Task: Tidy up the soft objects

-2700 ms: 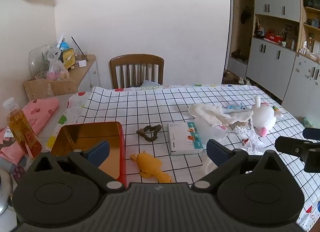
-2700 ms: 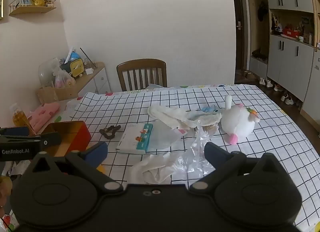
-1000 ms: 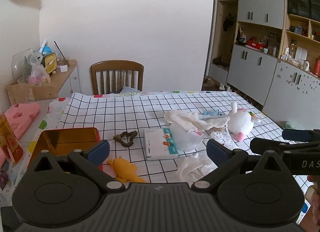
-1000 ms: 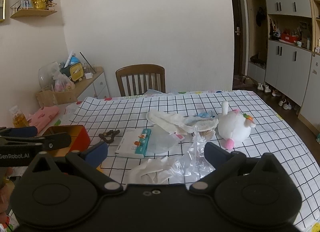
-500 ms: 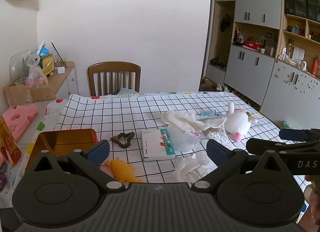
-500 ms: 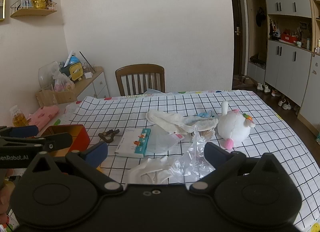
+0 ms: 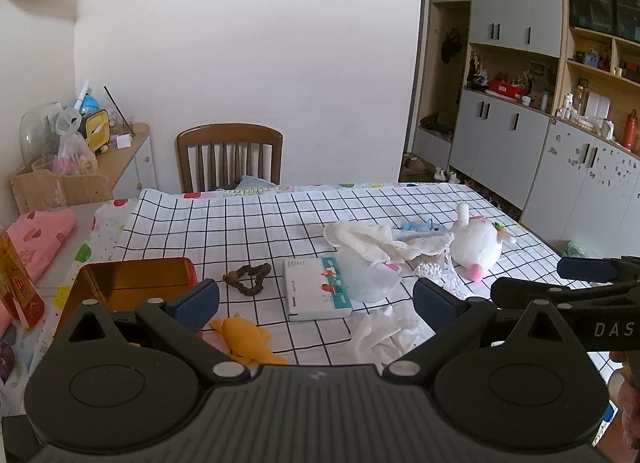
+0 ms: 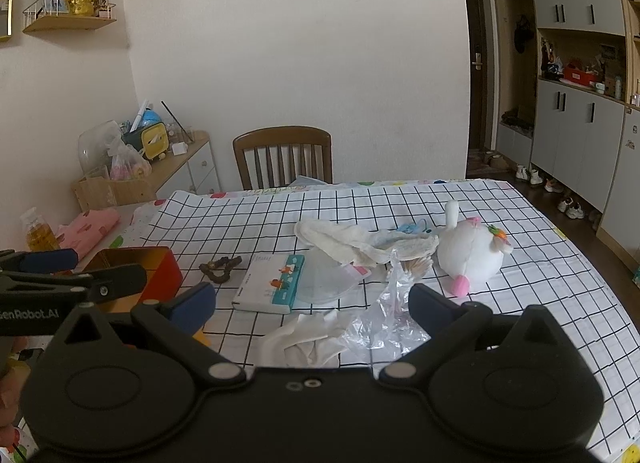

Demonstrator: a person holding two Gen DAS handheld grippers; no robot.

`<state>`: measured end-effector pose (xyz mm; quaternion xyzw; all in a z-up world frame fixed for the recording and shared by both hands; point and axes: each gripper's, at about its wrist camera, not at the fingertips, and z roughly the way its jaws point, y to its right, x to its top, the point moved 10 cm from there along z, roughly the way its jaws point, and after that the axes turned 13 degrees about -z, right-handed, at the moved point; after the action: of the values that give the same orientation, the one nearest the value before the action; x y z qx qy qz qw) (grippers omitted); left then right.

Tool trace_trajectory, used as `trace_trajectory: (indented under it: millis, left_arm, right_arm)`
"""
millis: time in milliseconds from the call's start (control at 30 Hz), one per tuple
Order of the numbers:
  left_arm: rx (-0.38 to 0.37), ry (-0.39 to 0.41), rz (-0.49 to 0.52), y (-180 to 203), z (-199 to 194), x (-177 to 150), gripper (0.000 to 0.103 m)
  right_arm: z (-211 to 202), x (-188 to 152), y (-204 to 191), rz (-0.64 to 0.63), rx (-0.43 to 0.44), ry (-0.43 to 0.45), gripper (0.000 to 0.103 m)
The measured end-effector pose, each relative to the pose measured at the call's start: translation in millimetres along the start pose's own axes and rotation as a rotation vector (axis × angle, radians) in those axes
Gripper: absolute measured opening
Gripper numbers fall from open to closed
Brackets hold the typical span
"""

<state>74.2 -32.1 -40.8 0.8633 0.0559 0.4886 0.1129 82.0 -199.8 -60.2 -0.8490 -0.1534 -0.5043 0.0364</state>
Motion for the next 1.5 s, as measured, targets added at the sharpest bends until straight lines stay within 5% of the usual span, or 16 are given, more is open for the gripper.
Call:
trace_trajectory:
  millis: [733,1500]
  left_arm:
    - [0.024,-0.041,-0.017,-1.6,31.3,-7.4,0.103]
    - [0.224,-0.214,-0.089,-45.4,121.0,-47.6,0.103]
  right_arm:
    - [20.8,-8.9,22.5,0.000,-0.015,-0.046,0.102]
    - [108.2,-49.0,74.4,-0.050,-0.008,-0.208,0.094]
